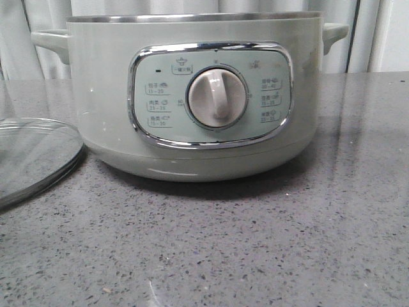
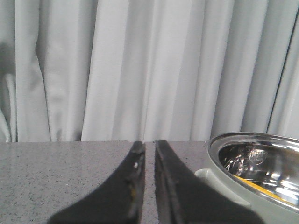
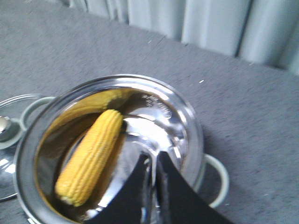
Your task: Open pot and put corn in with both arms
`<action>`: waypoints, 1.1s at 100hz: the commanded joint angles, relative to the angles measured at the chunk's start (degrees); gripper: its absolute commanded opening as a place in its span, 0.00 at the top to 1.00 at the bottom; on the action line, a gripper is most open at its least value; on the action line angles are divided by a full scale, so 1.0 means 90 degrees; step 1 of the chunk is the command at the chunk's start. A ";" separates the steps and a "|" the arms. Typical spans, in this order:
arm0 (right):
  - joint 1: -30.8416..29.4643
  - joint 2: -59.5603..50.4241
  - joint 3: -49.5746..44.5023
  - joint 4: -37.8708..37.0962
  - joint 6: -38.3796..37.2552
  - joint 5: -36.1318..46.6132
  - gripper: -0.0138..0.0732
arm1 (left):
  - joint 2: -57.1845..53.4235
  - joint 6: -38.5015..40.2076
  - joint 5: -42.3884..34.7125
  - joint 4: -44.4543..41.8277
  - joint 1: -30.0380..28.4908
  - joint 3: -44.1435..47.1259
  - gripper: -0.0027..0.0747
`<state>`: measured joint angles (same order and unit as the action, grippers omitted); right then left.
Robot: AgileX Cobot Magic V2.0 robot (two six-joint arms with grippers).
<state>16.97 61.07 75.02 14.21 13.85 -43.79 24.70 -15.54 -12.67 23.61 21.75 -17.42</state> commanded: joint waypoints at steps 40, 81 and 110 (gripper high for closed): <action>-0.0014 -0.2724 -0.3619 -0.0707 0.0083 0.3288 0.92 | -0.1211 0.0002 0.0070 -0.0306 0.0057 0.0189 0.99; -0.0014 -0.4855 -0.5964 -0.0721 0.0083 0.5108 0.92 | -0.1523 0.0002 0.0127 -0.0306 0.0057 0.0606 0.99; -0.0014 -0.5394 -0.6608 -0.0721 0.0083 0.5105 0.92 | -0.1523 0.0002 0.0127 -0.0306 0.0057 0.0606 0.99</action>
<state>16.97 12.18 14.62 8.29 13.88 -2.34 10.49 -15.54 -7.88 21.13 21.75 -10.43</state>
